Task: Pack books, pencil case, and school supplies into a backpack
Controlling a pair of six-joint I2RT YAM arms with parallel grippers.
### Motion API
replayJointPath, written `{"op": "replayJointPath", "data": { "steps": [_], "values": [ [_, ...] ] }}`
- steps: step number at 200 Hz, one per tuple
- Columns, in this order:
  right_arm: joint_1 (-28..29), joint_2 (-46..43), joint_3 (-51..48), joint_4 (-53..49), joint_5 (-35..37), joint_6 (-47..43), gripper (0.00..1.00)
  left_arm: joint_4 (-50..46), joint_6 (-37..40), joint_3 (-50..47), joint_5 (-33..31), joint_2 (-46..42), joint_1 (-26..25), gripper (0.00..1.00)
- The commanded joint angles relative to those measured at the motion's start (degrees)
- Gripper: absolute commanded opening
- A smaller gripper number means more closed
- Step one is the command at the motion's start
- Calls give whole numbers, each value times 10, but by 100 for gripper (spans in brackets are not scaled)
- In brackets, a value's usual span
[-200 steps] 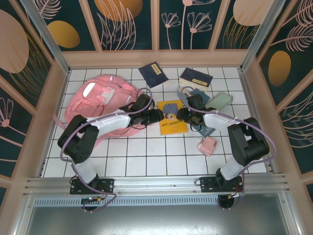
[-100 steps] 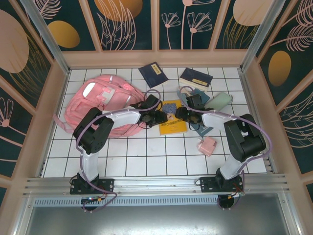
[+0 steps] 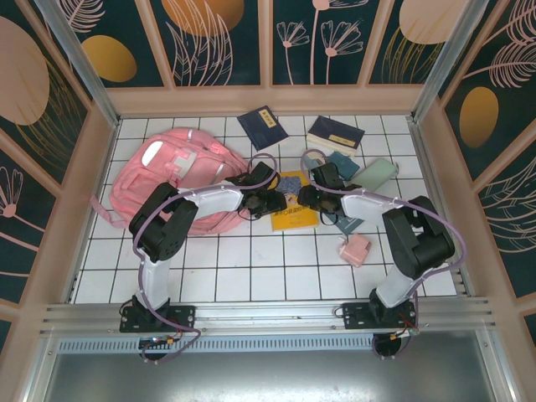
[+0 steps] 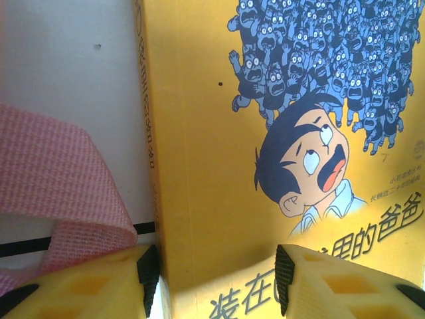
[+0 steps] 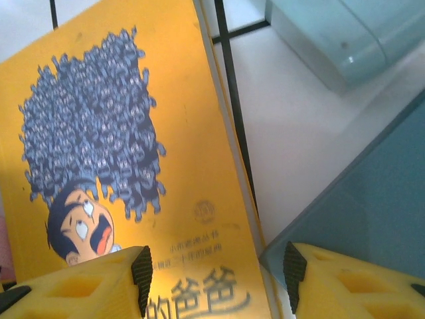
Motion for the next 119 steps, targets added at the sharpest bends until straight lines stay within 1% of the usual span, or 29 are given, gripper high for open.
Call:
{"op": "replayJointPath", "data": {
  "steps": [1, 50, 82, 108, 119],
  "values": [
    [9, -37, -7, -65, 10, 20, 59, -47, 9, -16, -39, 8, 4, 52],
    [17, -69, -52, -57, -20, 44, 59, -49, 12, -22, -46, 1, 5, 52],
    [9, -50, -81, -24, -58, 51, 60, -48, 11, -26, -48, -3, 4, 52],
    [8, -32, -77, 8, -77, 48, 60, -33, 11, -35, -37, -6, 5, 52],
    [6, -24, -75, 27, -96, 43, 58, -23, 9, -40, -30, -7, 4, 52]
  ]
}}
